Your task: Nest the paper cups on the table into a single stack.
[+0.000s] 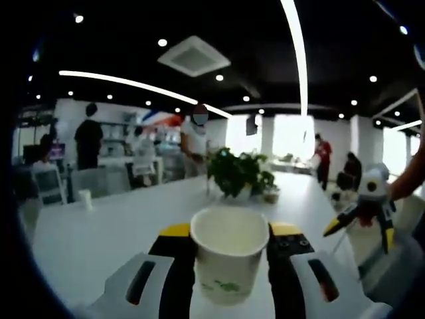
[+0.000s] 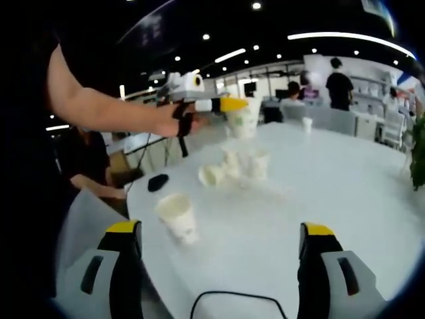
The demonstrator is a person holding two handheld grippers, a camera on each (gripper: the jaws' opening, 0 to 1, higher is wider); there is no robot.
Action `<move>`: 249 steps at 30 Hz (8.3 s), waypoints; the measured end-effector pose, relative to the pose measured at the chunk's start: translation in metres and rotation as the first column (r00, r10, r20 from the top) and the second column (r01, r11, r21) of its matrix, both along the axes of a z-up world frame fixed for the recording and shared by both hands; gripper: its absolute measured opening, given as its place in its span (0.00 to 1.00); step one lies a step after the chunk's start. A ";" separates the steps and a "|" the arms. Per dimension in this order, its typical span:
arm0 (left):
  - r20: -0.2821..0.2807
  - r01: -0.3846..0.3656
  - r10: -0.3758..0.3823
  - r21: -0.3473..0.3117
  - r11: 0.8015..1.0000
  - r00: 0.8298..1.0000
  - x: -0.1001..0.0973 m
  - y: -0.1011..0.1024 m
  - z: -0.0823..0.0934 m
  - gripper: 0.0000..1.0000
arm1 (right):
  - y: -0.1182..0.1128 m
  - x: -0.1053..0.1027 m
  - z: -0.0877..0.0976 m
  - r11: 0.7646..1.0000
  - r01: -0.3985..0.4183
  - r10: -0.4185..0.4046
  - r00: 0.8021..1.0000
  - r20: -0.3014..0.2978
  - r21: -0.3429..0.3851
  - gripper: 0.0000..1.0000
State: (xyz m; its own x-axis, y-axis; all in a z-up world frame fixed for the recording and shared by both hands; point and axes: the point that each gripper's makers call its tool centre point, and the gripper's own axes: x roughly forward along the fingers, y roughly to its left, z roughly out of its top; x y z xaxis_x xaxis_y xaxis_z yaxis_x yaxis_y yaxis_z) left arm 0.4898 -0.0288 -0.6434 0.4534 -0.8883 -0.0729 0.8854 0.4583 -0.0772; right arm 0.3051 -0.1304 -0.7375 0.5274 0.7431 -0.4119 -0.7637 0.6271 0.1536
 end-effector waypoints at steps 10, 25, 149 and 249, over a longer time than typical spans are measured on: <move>0.007 0.017 -0.017 0.005 1.000 1.000 -0.015 -0.002 0.003 0.41 | -0.001 0.001 0.003 1.000 0.012 -0.012 0.999 0.039 0.002 1.00; -0.014 0.016 -0.016 -0.001 1.000 1.000 -0.049 0.004 -0.010 0.41 | -0.011 0.004 -0.006 1.000 0.007 -0.006 0.993 0.114 -0.016 1.00; -0.024 0.043 -0.043 0.001 0.999 0.999 -0.175 0.010 -0.080 0.42 | 0.006 -0.018 -0.003 1.000 0.008 -0.008 0.998 0.063 -0.006 1.00; -0.134 -0.275 0.318 0.267 0.924 0.938 -0.155 0.176 -0.118 0.99 | -0.001 0.049 -0.015 1.000 0.008 -0.003 0.983 0.182 -0.025 1.00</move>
State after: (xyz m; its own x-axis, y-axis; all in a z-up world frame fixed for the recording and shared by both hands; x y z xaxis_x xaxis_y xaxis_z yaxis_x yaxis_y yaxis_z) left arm 0.3347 0.1472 -0.7611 0.6544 -0.6606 -0.3679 0.6888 0.7215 -0.0703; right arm 0.3544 -0.1317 -0.7523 0.5989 0.7306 -0.3280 -0.7741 0.6330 -0.0035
